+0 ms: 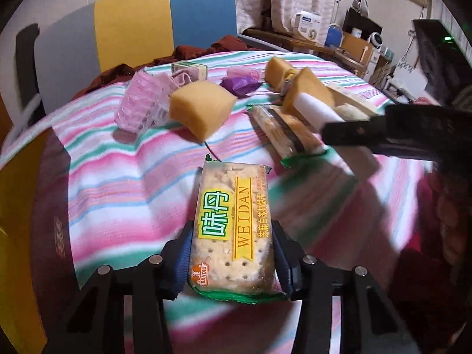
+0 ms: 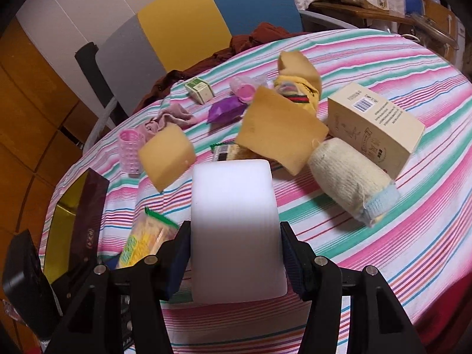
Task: Organize objects
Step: 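Carry both items to the gold tray and open both tools to release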
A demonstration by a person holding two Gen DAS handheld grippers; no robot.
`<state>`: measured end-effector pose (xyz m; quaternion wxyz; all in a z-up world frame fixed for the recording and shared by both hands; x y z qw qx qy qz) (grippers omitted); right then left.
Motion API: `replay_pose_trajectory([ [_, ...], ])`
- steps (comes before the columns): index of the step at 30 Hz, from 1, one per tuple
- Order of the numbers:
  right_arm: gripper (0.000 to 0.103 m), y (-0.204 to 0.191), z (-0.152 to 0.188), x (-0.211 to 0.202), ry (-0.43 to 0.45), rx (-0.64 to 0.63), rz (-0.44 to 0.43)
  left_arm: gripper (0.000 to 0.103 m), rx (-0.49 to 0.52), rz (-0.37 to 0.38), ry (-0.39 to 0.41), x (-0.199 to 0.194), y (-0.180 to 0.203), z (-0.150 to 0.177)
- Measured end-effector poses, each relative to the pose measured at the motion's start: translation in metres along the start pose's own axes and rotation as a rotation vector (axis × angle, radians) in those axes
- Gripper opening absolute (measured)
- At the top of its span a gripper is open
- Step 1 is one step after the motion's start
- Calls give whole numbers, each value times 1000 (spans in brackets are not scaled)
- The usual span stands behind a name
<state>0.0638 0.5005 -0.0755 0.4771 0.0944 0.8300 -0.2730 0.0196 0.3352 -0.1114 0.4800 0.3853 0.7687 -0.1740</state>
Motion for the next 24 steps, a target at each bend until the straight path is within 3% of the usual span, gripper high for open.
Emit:
replay_pose_trajectory([
  [10, 58, -24, 6, -8, 39, -78, -15, 49, -53, 116, 55, -48, -5, 24],
  [14, 58, -39, 19, -6, 11, -61, -77, 49, -59, 147, 96, -72, -10, 28],
  [24, 58, -115, 38, -7, -15, -153, -157, 49, -169, 137, 181, -123, -58, 45],
])
Point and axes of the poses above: each gripper's, at about its wrist camera, not at the fingertips, and x roughly the way its jaws point, y to its right, z to its underside, the point moved 7 cm from there along x, roughly the way its jaws point, and after that the axes turned 8 degrees about -y, right-handed, at the moved point
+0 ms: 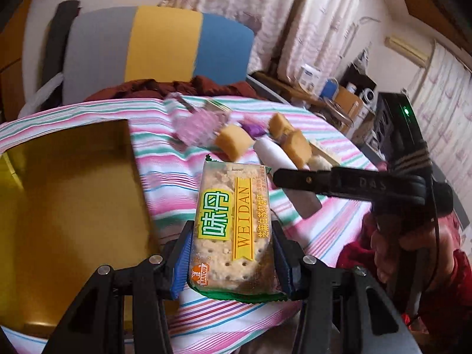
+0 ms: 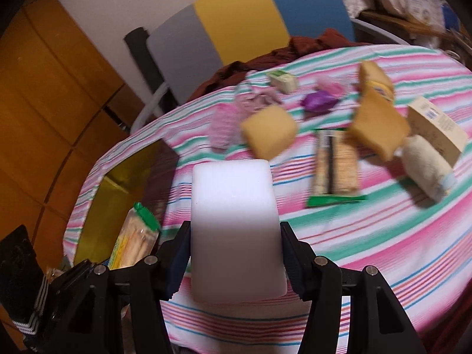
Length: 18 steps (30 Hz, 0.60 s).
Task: Organize objects
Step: 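Carry both items to the gold tray and open both tools to release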
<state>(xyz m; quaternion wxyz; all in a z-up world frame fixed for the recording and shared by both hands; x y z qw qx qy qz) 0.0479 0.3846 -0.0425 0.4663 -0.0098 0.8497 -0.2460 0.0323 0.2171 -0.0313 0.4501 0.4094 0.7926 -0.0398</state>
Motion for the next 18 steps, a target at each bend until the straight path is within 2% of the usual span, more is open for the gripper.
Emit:
replay_pose_trajectory([
  [5, 58, -56, -1, 10, -12, -88, -39, 49, -65, -60, 38, -25, -39, 1],
  [10, 58, -112, -2, 27, -38, -163, -92, 49, -142, -154, 64, -47, -92, 5],
  [14, 58, -156, 3, 49, -70, -245, -95, 49, -205, -230, 45, -54, -134, 12],
  [18, 58, -183, 9, 75, -103, -278, -72, 49, -278, -297, 1, -52, -174, 25],
])
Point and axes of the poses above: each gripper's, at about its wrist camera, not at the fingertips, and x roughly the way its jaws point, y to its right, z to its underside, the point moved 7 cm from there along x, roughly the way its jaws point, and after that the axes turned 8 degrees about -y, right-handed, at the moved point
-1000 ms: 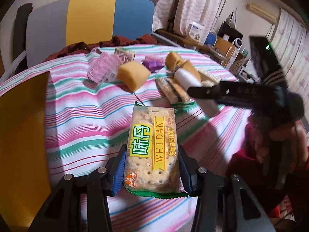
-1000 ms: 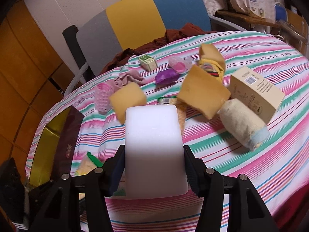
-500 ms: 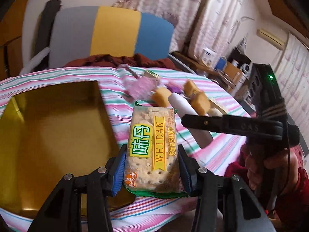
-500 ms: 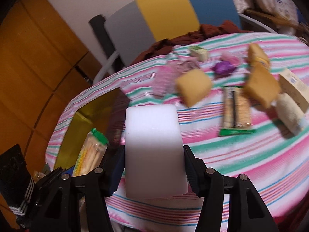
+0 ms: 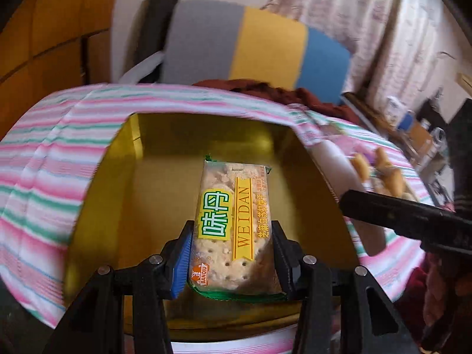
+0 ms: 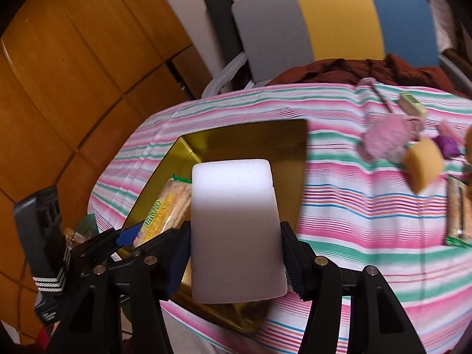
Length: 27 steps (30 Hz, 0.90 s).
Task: Organize objects
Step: 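Carry both items to the gold tray and open both tools to release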
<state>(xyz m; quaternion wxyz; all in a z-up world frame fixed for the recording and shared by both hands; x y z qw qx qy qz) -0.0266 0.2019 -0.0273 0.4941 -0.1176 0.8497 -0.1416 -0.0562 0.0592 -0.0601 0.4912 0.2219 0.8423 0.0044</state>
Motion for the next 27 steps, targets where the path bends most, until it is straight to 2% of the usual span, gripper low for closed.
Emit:
replay_pose_trajectory([
  [7, 59, -25, -4, 56, -89, -46, 53, 49, -64, -63, -47, 18, -42, 6],
  [12, 62, -33, -7, 82, -116, -11, 27, 50, -92, -88, -77, 25, -50, 9],
  [15, 73, -35, -7, 85, -119, 17, 20, 53, -121, -102, -86, 26, -56, 8],
  [19, 76, -38, -6, 77, -98, 6, 15, 55, -156, -111, -67, 20, -62, 6],
  [23, 83, -36, -3, 66, -78, 17, 8, 55, -186, -117, -27, 10, -65, 4],
  [27, 84, -35, 0, 60, -75, 11, 13, 55, -188, -117, 14, 0, -60, 1],
])
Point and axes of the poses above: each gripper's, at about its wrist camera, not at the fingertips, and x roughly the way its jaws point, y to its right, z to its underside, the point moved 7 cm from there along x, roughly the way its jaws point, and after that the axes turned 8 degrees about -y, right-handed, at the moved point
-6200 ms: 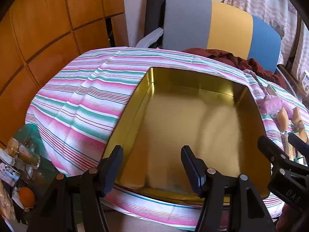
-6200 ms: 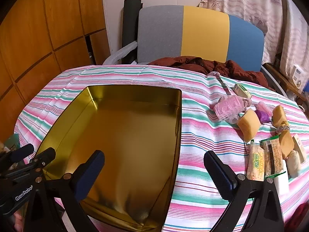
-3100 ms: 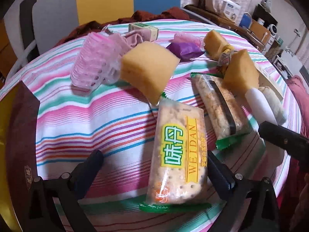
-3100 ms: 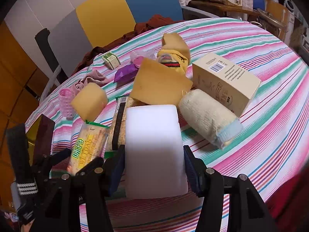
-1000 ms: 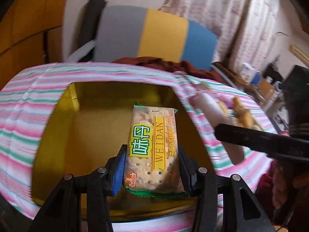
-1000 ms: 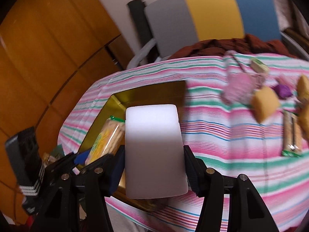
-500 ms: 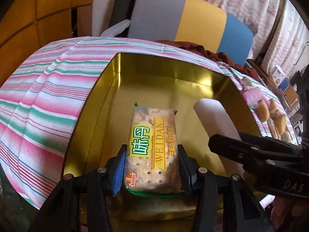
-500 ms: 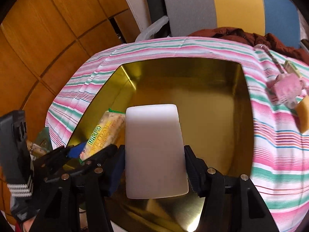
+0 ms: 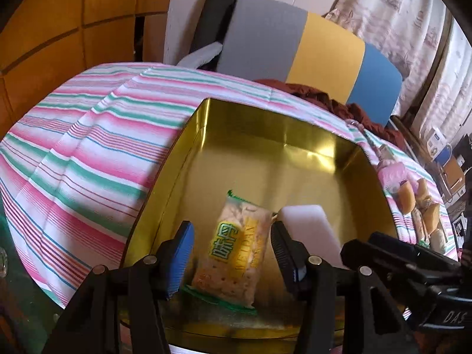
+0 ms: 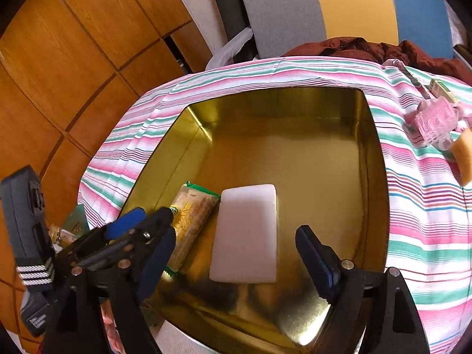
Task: Organize objects
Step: 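Carry both items to the gold tray and open both tools to release, then move both tools back toward the remaining items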
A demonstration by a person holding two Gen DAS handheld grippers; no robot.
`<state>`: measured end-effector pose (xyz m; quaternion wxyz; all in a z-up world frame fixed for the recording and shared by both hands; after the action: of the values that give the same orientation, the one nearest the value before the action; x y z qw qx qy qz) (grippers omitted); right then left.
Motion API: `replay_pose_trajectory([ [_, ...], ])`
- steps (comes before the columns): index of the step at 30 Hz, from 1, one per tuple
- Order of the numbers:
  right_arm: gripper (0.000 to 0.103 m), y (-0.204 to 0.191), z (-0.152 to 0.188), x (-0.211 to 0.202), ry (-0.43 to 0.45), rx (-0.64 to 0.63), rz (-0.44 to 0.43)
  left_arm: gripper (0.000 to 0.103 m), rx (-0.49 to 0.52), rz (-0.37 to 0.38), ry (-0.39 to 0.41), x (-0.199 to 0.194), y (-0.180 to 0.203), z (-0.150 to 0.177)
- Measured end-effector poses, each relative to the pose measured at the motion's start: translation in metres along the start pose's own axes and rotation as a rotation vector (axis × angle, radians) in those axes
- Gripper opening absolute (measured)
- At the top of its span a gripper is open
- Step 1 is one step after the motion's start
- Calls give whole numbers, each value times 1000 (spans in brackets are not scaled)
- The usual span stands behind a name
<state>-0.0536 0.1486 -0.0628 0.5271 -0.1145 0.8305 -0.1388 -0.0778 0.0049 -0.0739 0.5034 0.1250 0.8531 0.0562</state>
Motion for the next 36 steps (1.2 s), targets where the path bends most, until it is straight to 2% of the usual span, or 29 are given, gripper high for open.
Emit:
replay_pose_trajectory([
  [6, 88, 2, 0, -22, 44, -19, 21, 55, 23, 14, 22, -8, 14, 0],
  [12, 91, 26, -1, -56, 105, -4, 71, 55, 46, 59, 16, -11, 35, 6],
  [21, 92, 91, 6, -89, 137, 104, 146, 55, 120, 126, 19, -18, 76, 18],
  [30, 92, 155, 27, -107, 130, 179, 225, 55, 157, 189, 20, -26, 108, 30],
  [36, 92, 219, 38, -130, 125, 272, 292, 55, 239, 202, 27, -33, 139, 34],
])
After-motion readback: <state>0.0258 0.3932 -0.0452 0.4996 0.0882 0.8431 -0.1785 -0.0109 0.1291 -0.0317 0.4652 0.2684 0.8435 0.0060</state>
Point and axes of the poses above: each gripper's, at about its wrist camera, not at the fingertips, and x roughly the way its jaws point, y to its right, z to its underside, the point moved 7 cm from there along x, roughly the way its jaws point, and after that the axes turned 8 degrees about -y, right-handed, at the moved point
